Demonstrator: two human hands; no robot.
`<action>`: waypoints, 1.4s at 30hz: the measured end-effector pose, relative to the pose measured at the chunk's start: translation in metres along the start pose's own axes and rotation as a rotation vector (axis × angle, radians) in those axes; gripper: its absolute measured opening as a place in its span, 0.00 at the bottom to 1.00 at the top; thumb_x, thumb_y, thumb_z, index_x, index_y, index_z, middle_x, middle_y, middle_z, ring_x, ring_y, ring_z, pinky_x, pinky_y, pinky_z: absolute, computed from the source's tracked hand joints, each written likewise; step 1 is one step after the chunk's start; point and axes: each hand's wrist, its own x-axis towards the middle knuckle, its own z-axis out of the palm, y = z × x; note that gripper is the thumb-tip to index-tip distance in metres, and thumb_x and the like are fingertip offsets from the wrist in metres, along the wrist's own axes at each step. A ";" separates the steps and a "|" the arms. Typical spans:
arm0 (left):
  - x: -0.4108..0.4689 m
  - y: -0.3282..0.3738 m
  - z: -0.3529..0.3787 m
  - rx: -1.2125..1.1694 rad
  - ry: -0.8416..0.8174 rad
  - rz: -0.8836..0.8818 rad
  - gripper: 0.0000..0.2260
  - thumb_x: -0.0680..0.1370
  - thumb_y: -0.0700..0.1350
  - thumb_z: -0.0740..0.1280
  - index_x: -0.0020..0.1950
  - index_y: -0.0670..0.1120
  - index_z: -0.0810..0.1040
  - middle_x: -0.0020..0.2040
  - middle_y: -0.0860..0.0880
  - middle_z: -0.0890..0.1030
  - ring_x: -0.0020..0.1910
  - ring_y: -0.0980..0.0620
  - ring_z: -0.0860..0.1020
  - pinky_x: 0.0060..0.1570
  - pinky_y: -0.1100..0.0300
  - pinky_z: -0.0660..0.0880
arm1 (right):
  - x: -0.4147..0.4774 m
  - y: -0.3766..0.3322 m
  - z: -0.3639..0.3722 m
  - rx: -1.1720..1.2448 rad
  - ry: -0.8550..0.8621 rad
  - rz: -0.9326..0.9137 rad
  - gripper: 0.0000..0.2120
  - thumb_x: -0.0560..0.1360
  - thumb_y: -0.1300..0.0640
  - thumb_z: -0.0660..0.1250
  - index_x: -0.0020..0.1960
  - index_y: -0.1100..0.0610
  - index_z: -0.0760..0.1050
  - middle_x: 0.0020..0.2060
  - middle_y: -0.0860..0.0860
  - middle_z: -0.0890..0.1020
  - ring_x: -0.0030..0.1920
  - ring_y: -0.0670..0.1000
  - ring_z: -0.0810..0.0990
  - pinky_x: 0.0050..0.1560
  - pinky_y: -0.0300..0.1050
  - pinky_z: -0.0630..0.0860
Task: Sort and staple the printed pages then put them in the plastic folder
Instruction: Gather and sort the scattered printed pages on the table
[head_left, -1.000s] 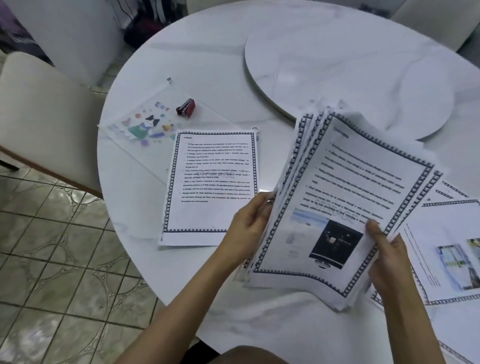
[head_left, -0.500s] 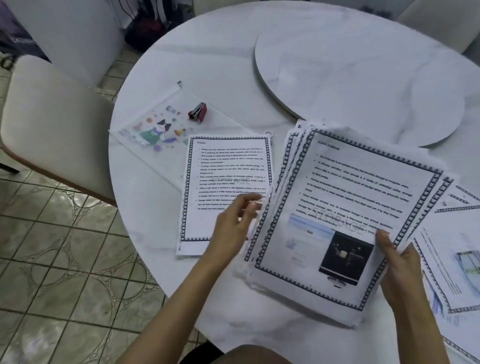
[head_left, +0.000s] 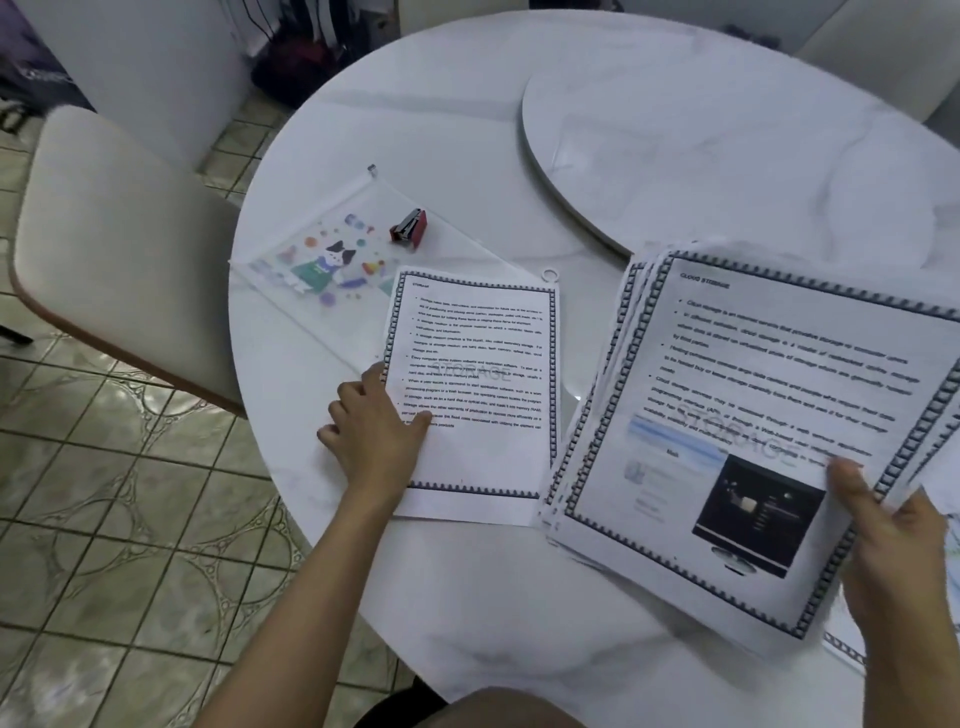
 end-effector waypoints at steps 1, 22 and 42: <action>0.001 -0.002 -0.001 -0.050 -0.011 -0.015 0.32 0.71 0.51 0.71 0.71 0.49 0.61 0.64 0.43 0.68 0.64 0.42 0.66 0.60 0.47 0.62 | 0.000 -0.001 -0.001 -0.006 0.006 -0.007 0.37 0.57 0.29 0.71 0.60 0.48 0.75 0.60 0.52 0.79 0.61 0.56 0.78 0.57 0.52 0.73; 0.040 -0.067 -0.052 -0.365 0.085 -0.052 0.13 0.78 0.40 0.63 0.60 0.36 0.75 0.55 0.38 0.79 0.54 0.41 0.76 0.48 0.61 0.65 | 0.015 -0.008 0.017 0.107 -0.146 -0.056 0.24 0.65 0.39 0.71 0.56 0.48 0.77 0.53 0.45 0.83 0.60 0.57 0.78 0.59 0.58 0.73; -0.079 0.059 -0.041 -1.070 -0.550 0.284 0.05 0.77 0.40 0.64 0.47 0.48 0.79 0.40 0.55 0.83 0.43 0.58 0.81 0.46 0.63 0.78 | 0.011 -0.013 0.025 0.177 -0.275 0.060 0.09 0.77 0.59 0.61 0.53 0.54 0.77 0.45 0.45 0.85 0.49 0.47 0.83 0.52 0.45 0.79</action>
